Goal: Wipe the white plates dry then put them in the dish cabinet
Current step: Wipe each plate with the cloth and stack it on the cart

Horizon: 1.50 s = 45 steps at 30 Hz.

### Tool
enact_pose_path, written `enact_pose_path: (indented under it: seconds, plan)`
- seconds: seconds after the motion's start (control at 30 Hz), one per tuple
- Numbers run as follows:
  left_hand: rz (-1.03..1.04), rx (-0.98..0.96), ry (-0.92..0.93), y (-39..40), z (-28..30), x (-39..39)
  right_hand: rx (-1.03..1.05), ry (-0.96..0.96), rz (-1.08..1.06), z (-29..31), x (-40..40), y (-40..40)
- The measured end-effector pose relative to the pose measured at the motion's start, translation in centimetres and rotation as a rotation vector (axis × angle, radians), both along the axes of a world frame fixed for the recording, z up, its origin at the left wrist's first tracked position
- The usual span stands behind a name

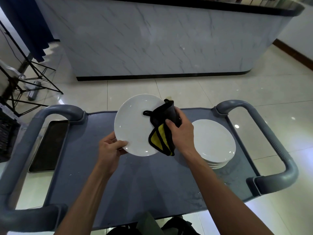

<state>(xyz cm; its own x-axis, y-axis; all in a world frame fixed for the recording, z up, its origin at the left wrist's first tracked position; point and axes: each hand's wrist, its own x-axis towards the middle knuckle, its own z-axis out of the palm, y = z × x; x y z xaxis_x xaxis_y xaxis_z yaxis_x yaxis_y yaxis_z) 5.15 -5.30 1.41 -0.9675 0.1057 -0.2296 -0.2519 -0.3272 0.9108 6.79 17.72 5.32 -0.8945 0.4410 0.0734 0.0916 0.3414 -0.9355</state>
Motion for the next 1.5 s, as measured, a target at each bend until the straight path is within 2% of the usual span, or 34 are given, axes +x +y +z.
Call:
enact_pose_path:
  seconds: [0.17,0.37,0.53,0.83,0.97,1.07,1.17,1.3,1.5]
  plan:
    - [-0.024,-0.018,0.02,-0.4,-0.2,-0.4,0.063,-0.045,0.148,1.2,-0.9,1.4]
    - [-0.057,-0.056,0.053,-1.1,-0.5,-1.1,0.024,-0.022,0.104,0.6,-0.4,1.0]
    - [0.017,-0.064,0.02,-0.5,-0.8,-1.4,0.044,0.092,0.053,0.8,0.1,0.0]
    - [0.044,-0.032,-0.046,0.1,-0.7,-1.1,0.275,0.309,0.062,0.6,0.9,-0.9]
    - [0.053,0.134,-0.136,-0.8,-0.8,-1.2,0.362,0.354,0.049,0.4,1.1,-0.5]
    - [0.126,0.293,-0.322,-1.2,-1.0,-0.6,0.382,0.399,0.028,0.6,1.5,-0.2]
    - [0.018,0.287,-0.467,-1.1,-0.9,0.0,0.445,0.455,0.036,0.5,1.8,0.0]
    - [-0.162,0.332,-0.444,-0.8,0.1,0.0,0.59,0.497,0.041,-0.3,1.9,0.0]
    - [-0.18,0.337,-0.542,0.2,1.9,-0.3,0.661,0.559,0.131,-1.1,2.8,-1.1]
